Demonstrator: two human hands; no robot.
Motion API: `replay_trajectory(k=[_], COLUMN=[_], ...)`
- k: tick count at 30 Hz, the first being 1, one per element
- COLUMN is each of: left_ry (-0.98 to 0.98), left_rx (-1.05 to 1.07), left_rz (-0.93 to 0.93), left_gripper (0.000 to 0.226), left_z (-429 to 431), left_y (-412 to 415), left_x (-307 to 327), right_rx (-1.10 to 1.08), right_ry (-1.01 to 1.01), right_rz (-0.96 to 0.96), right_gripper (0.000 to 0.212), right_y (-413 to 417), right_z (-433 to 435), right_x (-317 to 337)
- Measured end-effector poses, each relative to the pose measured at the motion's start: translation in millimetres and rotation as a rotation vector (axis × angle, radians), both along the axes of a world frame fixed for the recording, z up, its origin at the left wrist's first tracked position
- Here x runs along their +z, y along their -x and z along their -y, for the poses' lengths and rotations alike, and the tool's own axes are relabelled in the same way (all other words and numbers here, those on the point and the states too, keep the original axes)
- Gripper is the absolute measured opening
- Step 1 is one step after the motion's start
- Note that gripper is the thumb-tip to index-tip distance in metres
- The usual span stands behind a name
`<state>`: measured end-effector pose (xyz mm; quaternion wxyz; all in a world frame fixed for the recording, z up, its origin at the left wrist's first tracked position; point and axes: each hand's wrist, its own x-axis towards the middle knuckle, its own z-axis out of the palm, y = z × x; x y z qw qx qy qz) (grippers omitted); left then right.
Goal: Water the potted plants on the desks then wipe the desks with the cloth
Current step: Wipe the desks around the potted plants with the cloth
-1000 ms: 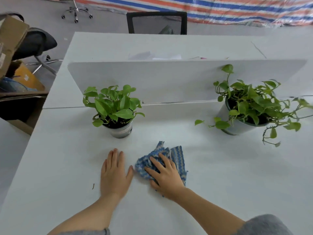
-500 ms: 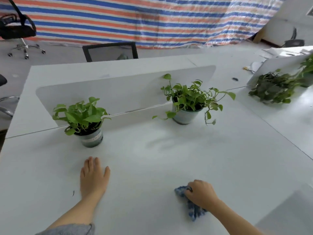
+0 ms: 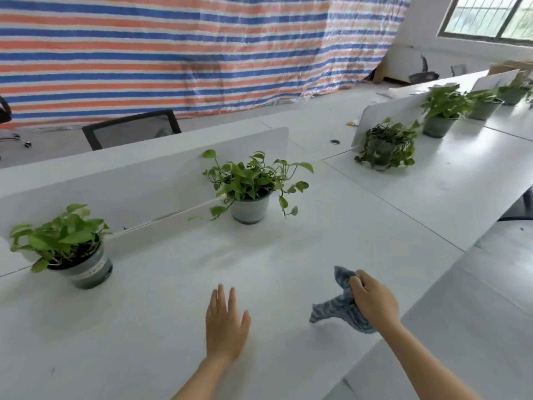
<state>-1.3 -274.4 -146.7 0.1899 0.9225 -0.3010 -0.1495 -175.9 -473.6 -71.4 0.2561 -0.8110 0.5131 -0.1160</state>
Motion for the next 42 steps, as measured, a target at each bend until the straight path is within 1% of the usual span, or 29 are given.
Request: replay_trajectory(k=[3,5,6,8,9,10,13,15,16,19,21,26,29,32,34,35,36,38,39,40,42], left_ry=[0.014,0.025,0.026,0.023,0.030,0.037,0.029,0.007,-0.005,-0.018,-0.020,0.002,0.041,0.048,0.055,0.048,0.039,0.014,-0.009,-0.025,-0.095], left_rx=[0.011,0.009,0.008,-0.003,-0.004,0.003,0.027,0.043,0.056,0.102,0.138,0.249,0.322,0.371,0.417,0.431,0.442,0.447,0.449,0.443,0.434], left_rz=[0.012,0.007,0.009,0.015,0.016,0.018,0.016,0.010,0.004,-0.006,-0.016,-0.055,-0.080,-0.083,-0.074,-0.059,-0.045,-0.009,0.004,0.019,0.023], left_gripper=[0.103,0.092,0.082,0.065,0.061,0.060,0.060,0.059,0.059,0.059,0.059,0.058,0.059,0.057,0.055,0.055,0.055,0.054,0.054,0.055,0.057], left_z=[35,63,82,108,122,135,165,175,178,185,188,202,220,238,247,249,250,250,248,248,248], left_y=[22,41,52,64,70,76,94,102,106,106,99,70,48,30,13,5,-2,-16,-22,-23,-24], left_x=[9,15,18,20,19,19,14,10,8,5,3,-4,-8,-12,-16,-18,-19,-24,-30,-31,-37], right_rx=[0.058,0.101,0.115,0.132,0.154,0.181,0.281,0.298,0.291,0.247,0.272,0.367,0.426,0.343,0.253,0.207,0.164,0.142,0.187,0.246,0.397], right_ry=[0.143,0.205,0.227,0.274,0.308,0.346,0.400,0.348,0.297,0.147,0.068,-0.142,-0.268,-0.402,-0.428,-0.394,-0.328,-0.163,-0.106,-0.081,-0.094], right_rz=[0.041,0.127,0.162,0.233,0.244,0.225,0.129,0.119,0.132,0.157,0.195,0.368,0.488,0.636,0.698,0.673,0.571,0.231,0.089,-0.008,-0.170], right_gripper=[0.032,0.024,0.027,0.054,0.064,0.066,0.046,0.034,0.031,0.039,0.040,0.039,0.029,0.024,0.018,0.017,0.027,0.049,0.054,0.057,0.057], right_y=[20,37,46,53,57,61,66,68,69,65,55,7,-33,-71,-104,-117,-126,-137,-142,-140,-140], right_z=[28,52,68,86,97,108,140,155,163,182,192,206,220,241,263,272,281,291,287,281,262], right_x=[12,21,28,40,45,49,49,47,45,43,40,51,73,88,84,75,62,29,10,-4,-33])
